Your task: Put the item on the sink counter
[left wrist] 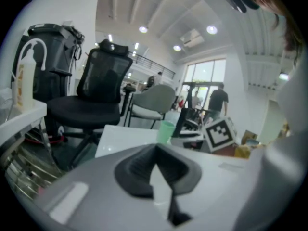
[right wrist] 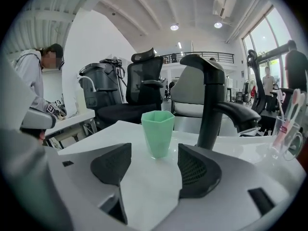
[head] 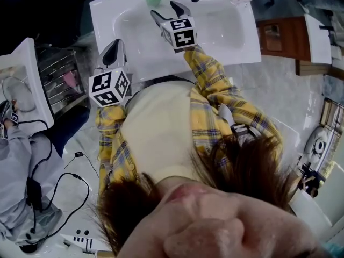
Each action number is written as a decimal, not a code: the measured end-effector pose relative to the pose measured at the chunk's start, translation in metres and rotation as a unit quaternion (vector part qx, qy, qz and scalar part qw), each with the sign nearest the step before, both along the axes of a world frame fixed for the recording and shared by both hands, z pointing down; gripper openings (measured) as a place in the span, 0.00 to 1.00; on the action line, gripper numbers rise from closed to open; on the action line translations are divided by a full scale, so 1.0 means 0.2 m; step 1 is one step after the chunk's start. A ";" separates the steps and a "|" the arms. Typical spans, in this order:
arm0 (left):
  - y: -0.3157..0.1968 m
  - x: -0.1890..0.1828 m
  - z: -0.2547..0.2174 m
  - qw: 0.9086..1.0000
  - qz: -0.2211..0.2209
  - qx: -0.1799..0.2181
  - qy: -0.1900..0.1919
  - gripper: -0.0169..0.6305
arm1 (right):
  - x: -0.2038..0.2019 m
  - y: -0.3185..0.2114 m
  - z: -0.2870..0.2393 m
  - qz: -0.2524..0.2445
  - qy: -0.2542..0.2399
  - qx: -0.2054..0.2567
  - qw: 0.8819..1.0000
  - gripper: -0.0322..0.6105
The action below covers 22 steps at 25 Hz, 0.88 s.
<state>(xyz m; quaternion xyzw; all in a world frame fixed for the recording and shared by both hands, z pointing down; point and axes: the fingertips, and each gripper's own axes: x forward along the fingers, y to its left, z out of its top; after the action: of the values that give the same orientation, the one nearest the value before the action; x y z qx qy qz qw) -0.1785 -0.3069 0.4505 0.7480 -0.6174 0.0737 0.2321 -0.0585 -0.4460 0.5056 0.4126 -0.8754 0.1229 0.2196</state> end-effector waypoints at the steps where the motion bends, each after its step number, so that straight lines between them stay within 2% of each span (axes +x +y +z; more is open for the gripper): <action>1: 0.00 0.01 0.00 1.000 0.003 0.000 0.001 0.04 | 0.00 0.02 -0.01 -0.002 -0.004 -0.002 1.000 0.53; 9: 0.01 0.07 -0.03 1.000 0.026 0.012 0.005 0.04 | 0.05 0.18 -0.15 -0.005 -0.028 0.015 0.999 0.52; 11: 0.01 0.08 -0.04 0.999 0.031 0.016 0.006 0.04 | 0.07 0.22 -0.19 0.001 -0.037 0.021 0.999 0.47; 13: 0.02 0.10 -0.05 0.999 0.037 0.018 0.006 0.04 | 0.10 0.24 -0.23 0.011 -0.051 0.024 0.998 0.34; 22: 0.03 0.14 -0.06 0.999 0.047 0.023 0.012 0.04 | 0.18 0.36 -0.37 0.022 -0.085 0.026 0.996 0.26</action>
<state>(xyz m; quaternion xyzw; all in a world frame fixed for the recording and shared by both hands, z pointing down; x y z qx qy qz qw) -0.1508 -0.3014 0.4375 0.7824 -0.5801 0.0612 0.2182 -0.0231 -0.3739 0.4308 0.4254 -0.8845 0.1401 0.1307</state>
